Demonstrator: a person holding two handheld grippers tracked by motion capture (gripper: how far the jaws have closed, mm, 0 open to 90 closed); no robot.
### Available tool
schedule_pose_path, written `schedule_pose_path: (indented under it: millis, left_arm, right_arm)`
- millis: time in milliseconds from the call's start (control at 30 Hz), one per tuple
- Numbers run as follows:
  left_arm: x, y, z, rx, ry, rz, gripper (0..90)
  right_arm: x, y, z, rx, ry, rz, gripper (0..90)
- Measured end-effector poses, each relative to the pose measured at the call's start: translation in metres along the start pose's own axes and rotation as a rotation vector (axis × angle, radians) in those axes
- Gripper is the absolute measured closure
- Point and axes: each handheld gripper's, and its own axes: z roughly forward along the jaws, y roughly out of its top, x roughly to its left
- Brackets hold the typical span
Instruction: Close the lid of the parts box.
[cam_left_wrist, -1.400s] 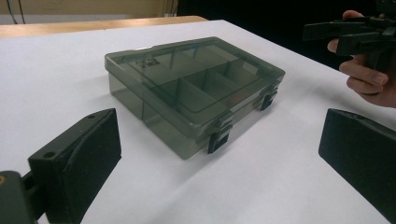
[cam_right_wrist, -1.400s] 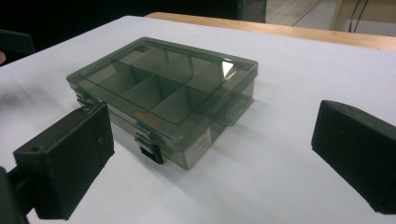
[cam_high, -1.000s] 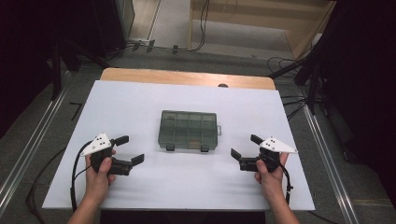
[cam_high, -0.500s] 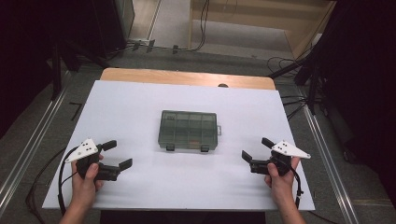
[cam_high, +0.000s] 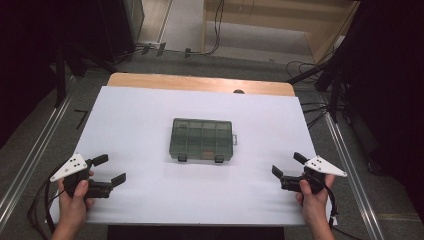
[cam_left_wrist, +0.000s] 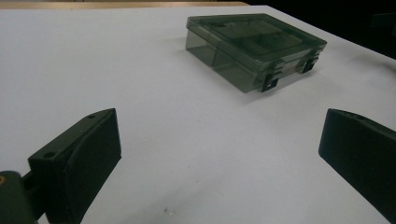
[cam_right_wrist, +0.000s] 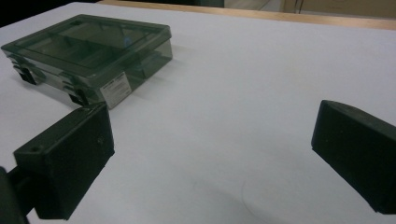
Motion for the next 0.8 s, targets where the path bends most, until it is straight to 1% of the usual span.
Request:
schedule_pose_path:
  millis: [100, 200, 267, 367, 467, 500, 633, 733, 800]
  left_arm:
    - [0.005, -0.002, -0.007, 0.004, 0.016, -0.005, 0.0]
    - [0.009, -0.006, -0.013, 0.004, 0.028, -0.015, 0.0]
    - [0.011, -0.007, -0.016, 0.009, 0.035, -0.014, 0.0]
    - [0.014, -0.009, -0.019, 0.02, 0.052, -0.013, 0.0]
    - [0.016, -0.009, -0.022, 0.009, 0.065, -0.027, 0.0]
    - [0.016, -0.009, -0.023, 0.007, 0.066, -0.03, 0.0]
    - [0.015, -0.007, -0.025, 0.011, 0.072, -0.01, 0.0]
    - [0.017, -0.007, -0.025, 0.0, 0.067, -0.022, 0.0]
    - [0.016, -0.007, -0.025, 0.002, 0.061, -0.019, 0.0]
  right_arm:
    - [-0.006, -0.003, -0.006, -0.002, -0.018, -0.003, 0.0]
    - [-0.012, -0.006, -0.012, -0.001, -0.032, 0.009, 0.0]
    - [-0.015, -0.007, -0.016, -0.004, -0.042, 0.016, 0.0]
    - [-0.02, -0.009, -0.021, -0.008, -0.046, 0.022, 0.0]
    - [-0.023, -0.009, -0.024, -0.014, -0.049, 0.022, 0.0]
    - [-0.023, -0.009, -0.025, -0.019, -0.05, 0.023, 0.0]
    - [-0.022, -0.009, -0.027, -0.02, -0.053, 0.01, 0.0]
    - [-0.024, -0.01, -0.026, -0.018, -0.049, 0.021, 0.0]
    - [-0.024, -0.01, -0.025, -0.016, -0.05, 0.017, 0.0]
